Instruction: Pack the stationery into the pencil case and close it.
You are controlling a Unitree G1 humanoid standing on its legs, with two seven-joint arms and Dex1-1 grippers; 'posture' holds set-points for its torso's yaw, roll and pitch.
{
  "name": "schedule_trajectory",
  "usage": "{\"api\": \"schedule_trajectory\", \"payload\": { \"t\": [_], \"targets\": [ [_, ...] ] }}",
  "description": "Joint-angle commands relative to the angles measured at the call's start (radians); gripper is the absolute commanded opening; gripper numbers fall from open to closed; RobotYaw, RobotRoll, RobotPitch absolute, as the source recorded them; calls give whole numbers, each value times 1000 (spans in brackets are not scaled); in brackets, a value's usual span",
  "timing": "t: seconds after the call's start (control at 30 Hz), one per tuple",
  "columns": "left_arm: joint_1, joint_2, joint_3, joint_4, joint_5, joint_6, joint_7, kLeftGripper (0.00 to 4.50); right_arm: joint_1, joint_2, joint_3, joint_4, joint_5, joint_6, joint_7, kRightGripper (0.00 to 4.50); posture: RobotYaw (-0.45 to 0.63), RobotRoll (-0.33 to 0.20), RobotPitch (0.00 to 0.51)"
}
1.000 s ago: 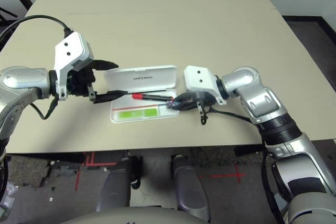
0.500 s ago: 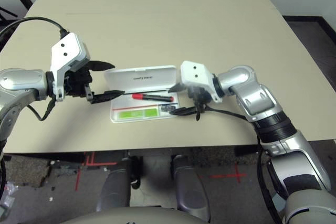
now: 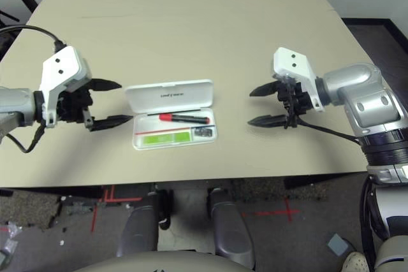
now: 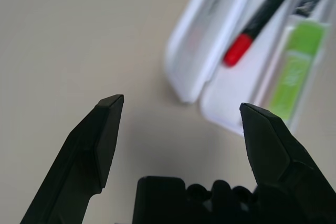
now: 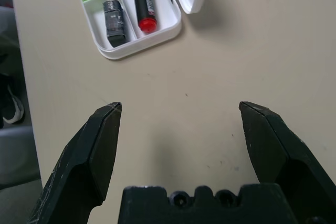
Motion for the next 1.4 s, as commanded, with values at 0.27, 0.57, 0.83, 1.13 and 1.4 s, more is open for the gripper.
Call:
{"api": "schedule_trajectory", "payload": {
  "t": [0.27, 0.57, 0.83, 1.13, 1.4],
  "targets": [
    [-60, -88, -79, 370, 248, -267, 94, 2780, 28, 3, -14, 3, -6, -14, -47, 4500, -18, 0, 169],
    [-199, -267, -80, 549, 312, -362, 191, 21, 39, 5, -12, -9, -4, -11, -71, 4500, -35, 0, 170],
    [-223, -366, -73, 534, 278, -344, 155, 21, 39, 7, -10, -17, -1, -3, -85, 4500, -44, 0, 172],
    [-182, -381, -73, 418, 194, -292, 37, 21, 42, 5, -5, -19, -5, -5, -85, 4500, -42, 0, 178],
    [-98, -339, -89, 271, 96, -181, -92, 21, 41, 12, -2, -16, -11, -8, -88, 4500, -39, 0, 182]
  ]
}}
